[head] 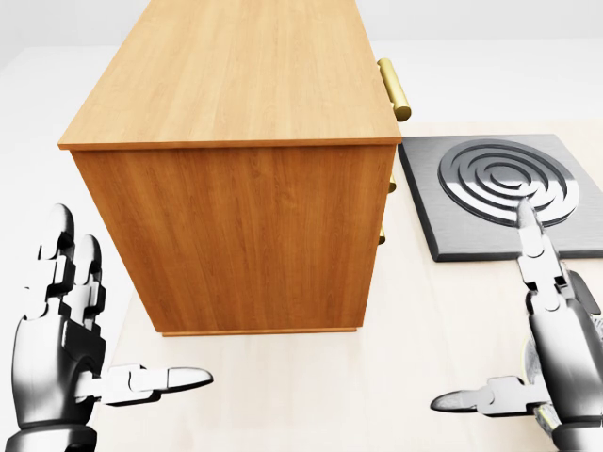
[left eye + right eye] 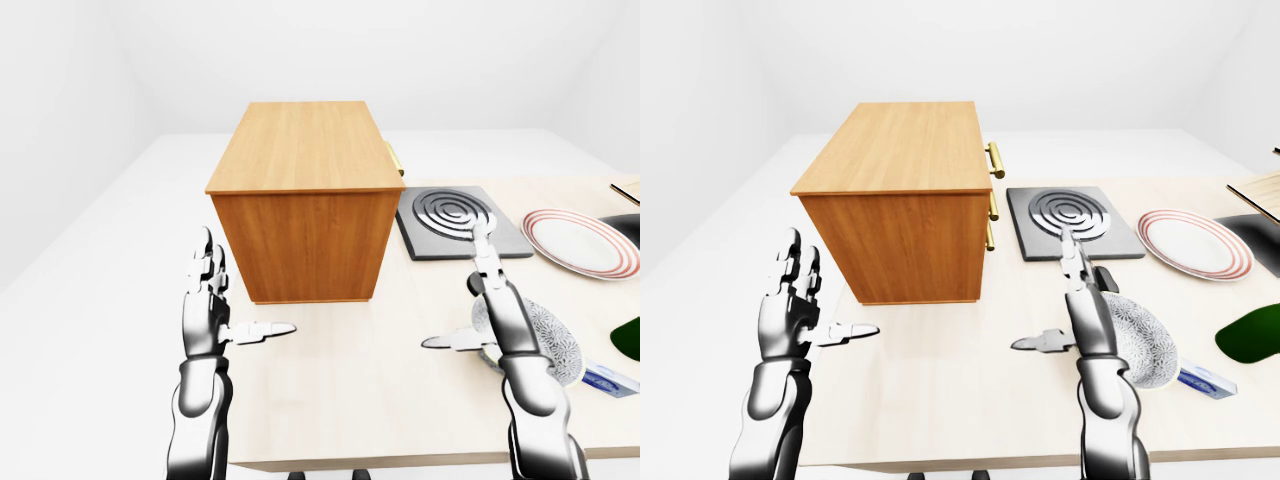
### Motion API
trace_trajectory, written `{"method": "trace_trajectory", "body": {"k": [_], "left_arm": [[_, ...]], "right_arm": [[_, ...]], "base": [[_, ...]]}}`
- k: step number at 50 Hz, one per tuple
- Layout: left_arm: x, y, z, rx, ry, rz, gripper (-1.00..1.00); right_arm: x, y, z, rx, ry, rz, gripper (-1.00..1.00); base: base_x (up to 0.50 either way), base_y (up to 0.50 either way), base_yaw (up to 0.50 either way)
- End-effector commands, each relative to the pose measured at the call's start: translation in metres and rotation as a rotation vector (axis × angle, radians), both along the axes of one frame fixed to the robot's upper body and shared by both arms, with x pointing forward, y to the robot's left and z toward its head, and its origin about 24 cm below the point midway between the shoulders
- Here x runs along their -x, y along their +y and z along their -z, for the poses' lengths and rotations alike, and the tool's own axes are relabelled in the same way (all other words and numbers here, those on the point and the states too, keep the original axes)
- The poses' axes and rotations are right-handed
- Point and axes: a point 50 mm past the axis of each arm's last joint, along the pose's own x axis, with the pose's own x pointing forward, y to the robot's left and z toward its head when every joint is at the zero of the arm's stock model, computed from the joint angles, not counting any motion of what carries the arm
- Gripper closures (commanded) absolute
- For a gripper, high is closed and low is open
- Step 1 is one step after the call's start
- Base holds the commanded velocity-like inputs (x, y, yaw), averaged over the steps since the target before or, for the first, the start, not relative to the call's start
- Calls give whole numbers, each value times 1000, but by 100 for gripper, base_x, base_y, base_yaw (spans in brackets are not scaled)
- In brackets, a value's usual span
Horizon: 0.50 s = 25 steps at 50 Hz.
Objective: Put the bowl on the top of the cabinet.
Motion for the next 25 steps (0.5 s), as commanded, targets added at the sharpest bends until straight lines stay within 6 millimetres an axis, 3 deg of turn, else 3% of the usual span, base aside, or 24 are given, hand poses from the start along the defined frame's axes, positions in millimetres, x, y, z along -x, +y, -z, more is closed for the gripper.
{"method": "trace_trajectory", "body": {"k": [1,25], "left_arm": [[-2,1,1,4,4,-17,-100],[0,-1,3,-3,15,-3,-100]], "right_arm": [[16,-28,19,119,155,98,-100],[44,-45,29,194,317,155,-100]], "base": [[0,0,0],[0,0,0]]}}
